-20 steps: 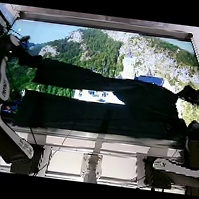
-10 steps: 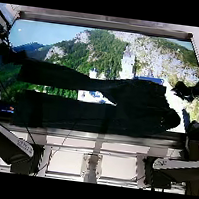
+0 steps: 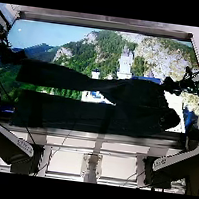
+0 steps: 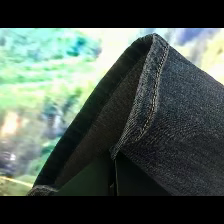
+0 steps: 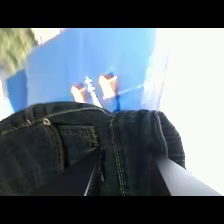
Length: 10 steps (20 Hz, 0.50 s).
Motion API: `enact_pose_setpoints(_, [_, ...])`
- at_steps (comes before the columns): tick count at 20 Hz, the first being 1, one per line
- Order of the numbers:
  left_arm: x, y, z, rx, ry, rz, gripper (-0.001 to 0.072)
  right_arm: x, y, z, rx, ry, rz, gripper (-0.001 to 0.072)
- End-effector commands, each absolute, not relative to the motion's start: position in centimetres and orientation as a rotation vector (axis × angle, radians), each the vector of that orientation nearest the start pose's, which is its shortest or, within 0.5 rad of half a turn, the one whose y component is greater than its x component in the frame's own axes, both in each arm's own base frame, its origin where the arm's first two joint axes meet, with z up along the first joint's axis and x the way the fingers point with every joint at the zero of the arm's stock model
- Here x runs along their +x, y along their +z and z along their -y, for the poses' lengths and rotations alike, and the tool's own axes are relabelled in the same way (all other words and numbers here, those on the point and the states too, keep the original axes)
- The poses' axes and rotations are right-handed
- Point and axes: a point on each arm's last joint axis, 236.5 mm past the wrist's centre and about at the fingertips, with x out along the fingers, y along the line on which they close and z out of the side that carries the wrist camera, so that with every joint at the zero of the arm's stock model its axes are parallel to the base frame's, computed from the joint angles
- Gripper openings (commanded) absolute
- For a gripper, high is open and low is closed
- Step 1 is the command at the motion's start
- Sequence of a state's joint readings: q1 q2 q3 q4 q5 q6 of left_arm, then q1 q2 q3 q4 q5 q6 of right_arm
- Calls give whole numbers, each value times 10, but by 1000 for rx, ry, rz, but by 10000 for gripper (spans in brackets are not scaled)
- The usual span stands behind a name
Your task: Fold the clothes and pants, and hang the long-sleeved shirts on hangers.
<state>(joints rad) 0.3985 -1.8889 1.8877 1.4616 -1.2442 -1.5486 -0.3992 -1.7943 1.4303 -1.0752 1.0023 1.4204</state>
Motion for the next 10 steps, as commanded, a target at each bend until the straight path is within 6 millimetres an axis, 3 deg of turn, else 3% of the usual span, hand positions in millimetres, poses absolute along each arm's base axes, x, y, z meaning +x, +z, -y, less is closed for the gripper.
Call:
enact_pose_setpoints(1, [507,-17,-185,-385,294,-1204,25,473,-108,89,649,-42,-1283,291])
enact_pose_setpoints(4, [497,-21,-177,-467,317,-1249,25,470,-109,81,643,-7,-1300,290])
enact_pose_setpoints(10, [452,-20,-158,-681,240,-1417,34,470,-108,56,567,98,-1321,290])
